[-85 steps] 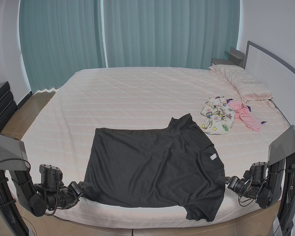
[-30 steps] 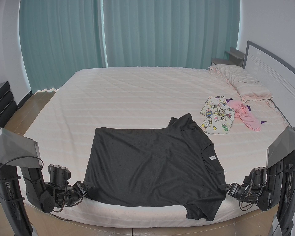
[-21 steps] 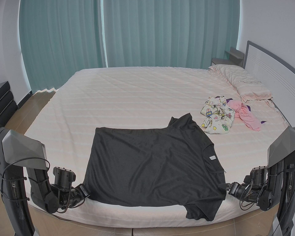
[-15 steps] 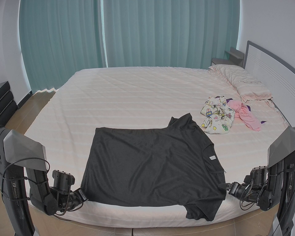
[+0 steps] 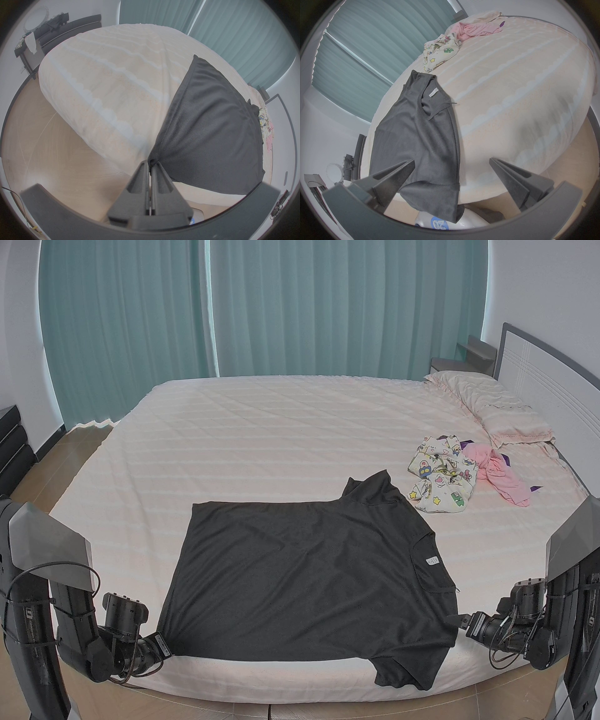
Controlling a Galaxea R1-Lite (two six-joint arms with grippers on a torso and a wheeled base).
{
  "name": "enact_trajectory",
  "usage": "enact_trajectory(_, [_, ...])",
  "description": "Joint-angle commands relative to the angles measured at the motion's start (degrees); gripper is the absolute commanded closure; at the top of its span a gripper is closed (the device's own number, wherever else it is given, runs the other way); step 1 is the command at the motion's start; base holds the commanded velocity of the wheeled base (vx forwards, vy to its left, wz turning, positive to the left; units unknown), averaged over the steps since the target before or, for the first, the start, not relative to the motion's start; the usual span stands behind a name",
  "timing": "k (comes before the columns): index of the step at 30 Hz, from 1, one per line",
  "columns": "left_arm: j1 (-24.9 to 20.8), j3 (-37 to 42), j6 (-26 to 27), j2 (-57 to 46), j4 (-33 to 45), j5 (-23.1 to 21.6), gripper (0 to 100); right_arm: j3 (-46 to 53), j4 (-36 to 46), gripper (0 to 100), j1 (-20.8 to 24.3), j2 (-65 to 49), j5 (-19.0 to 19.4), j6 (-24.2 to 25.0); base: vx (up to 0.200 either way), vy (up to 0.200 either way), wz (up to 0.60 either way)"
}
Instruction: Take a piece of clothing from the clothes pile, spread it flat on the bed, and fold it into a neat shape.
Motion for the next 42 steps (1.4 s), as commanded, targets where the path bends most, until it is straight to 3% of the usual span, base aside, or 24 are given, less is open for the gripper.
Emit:
enact_trajectory(1, [0.1,0.0,-0.1,0.4,-0.4,-0.1,100,0.9,-0.7,0,0.2,-0.3,0.9,-0.1,0.000,0.000,0.00])
enact_trajectory(7, [0.0,-0.2,-0.6,0.3,-0.6,-0.5,100,2.6,-0.7,0,1.1,0.4,4.0,-2.1,0.000,0.000,0.00])
enact_trajectory(13, [0.0,-0.4,-0.6,0.4,-0.6,-0.7,100,0.0,-0.7,0,3.2,2.7,4.3,-2.2,0.000,0.000,0.00])
enact_trajectory(14, [0.0,-0.4,-0.6,0.4,-0.6,-0.7,100,-1.0,-0.6,100,3.3,3.3,4.1,-2.2,0.000,0.000,0.00])
enact_trajectory(26, [0.2,-0.9,-1.5,0.5,-1.5,-0.8,100,-13.5,-0.6,100,-0.5,2.6,4.3,-2.3,0.000,0.000,0.00])
enact_trajectory(38, [0.2,-0.4,-3.6,1.1,-5.4,-2.4,100,-24.6,0.3,100,0.0,6.2,6.9,-3.3,0.000,0.000,0.00])
enact_trajectory(40, [0.2,-0.5,-3.6,1.1,-5.4,-2.4,100,-26.2,4.2,100,0.1,7.0,7.0,-5.2,0.000,0.000,0.00])
enact_trajectory(41, [0.2,-0.5,-3.6,1.2,-5.4,-2.4,100,-26.7,5.2,0,0.1,7.1,7.0,-5.7,0.000,0.000,0.00])
enact_trajectory(42, [0.2,-0.5,-3.6,1.2,-5.4,-2.4,100,-26.8,5.5,0,0.1,7.2,7.0,-5.7,0.000,0.000,0.00])
